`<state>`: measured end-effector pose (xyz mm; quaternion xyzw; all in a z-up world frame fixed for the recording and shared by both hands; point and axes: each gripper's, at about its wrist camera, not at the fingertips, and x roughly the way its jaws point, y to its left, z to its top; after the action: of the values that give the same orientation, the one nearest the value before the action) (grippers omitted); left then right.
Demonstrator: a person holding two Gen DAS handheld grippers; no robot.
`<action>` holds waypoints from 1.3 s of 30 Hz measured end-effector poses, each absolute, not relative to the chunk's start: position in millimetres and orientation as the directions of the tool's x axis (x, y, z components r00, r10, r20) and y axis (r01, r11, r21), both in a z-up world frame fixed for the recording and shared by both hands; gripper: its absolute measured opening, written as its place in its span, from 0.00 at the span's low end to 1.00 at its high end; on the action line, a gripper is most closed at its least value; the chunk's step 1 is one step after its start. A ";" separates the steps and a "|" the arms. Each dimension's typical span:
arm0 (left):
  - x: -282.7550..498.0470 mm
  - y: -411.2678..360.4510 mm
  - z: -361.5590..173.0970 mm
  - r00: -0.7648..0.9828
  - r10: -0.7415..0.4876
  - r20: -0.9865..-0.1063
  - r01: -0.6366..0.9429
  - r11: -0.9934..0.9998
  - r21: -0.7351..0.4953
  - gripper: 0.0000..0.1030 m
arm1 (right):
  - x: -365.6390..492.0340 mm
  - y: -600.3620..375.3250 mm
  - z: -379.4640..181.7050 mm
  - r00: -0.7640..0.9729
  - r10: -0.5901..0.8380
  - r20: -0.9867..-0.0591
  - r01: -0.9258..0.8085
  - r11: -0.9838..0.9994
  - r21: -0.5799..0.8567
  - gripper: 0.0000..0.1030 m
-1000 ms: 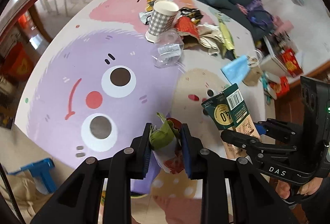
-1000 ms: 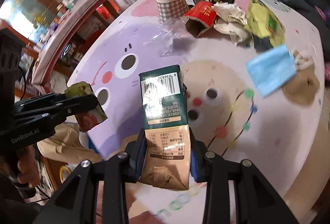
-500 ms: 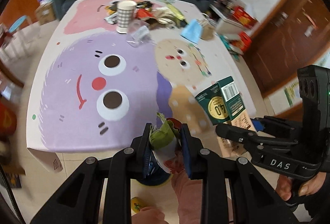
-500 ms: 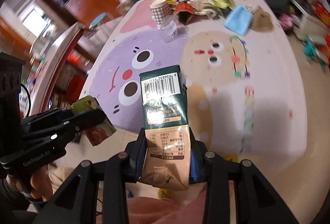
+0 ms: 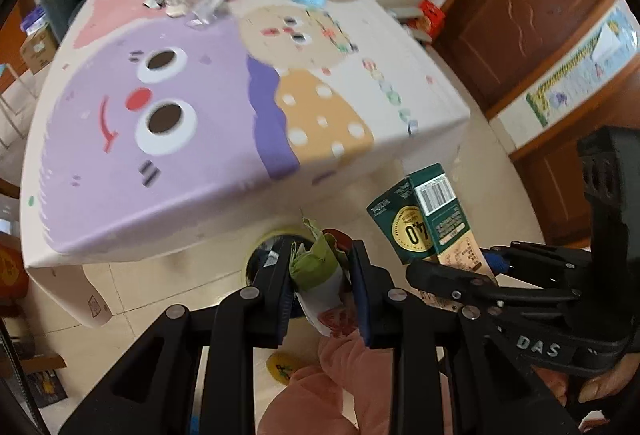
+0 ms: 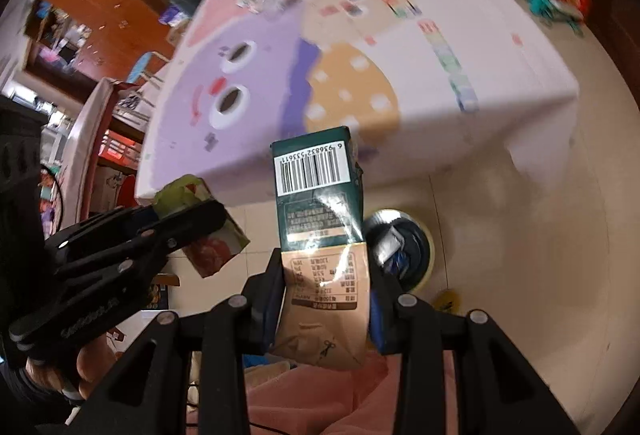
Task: Collect trash
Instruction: 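Carry the wrapper and snack box with both tools over the black bin, then open both tools to drop the wrapper and snack box into the bin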
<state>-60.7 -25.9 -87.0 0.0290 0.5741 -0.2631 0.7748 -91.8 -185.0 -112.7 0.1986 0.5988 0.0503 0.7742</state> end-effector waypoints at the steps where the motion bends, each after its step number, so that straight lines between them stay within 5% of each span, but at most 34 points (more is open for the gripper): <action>1: -64.7 -30.0 -94.8 0.192 -0.367 -0.910 0.449 0.858 -0.251 0.24 | -94.3 -189.3 -126.0 0.259 0.323 -0.910 0.188 0.907 0.376 0.35; 17: -65.9 -56.2 -309.3 0.100 -0.259 -0.961 0.361 0.909 -0.208 0.28 | -84.7 -205.9 -392.0 -0.033 0.373 -0.927 0.341 0.876 0.341 0.36; 21: -59.8 -56.1 -353.1 0.137 -0.229 -0.964 0.329 0.928 -0.174 0.47 | -68.6 -204.2 -439.2 -0.044 0.393 -0.918 0.338 0.871 0.356 0.36; 23: -58.1 -53.8 -369.7 0.147 -0.208 -0.967 0.311 0.938 -0.155 0.54 | -60.6 -203.8 -460.6 -0.052 0.407 -0.912 0.341 0.866 0.366 0.47; 26: -55.7 -52.1 -391.7 0.141 -0.187 -0.972 0.289 0.947 -0.140 0.54 | -50.2 -209.5 -475.4 -0.045 0.409 -0.911 0.335 0.866 0.372 0.60; 39: -56.1 -50.5 -384.9 0.124 -0.152 -0.980 0.250 0.961 -0.118 0.54 | -55.6 -214.5 -455.4 -0.031 0.404 -0.914 0.327 0.868 0.373 0.67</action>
<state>-56.1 -50.5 -384.9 0.0377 0.6480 -0.1343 0.7488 -55.6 -214.5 -455.4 0.2550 0.7172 0.0296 0.6479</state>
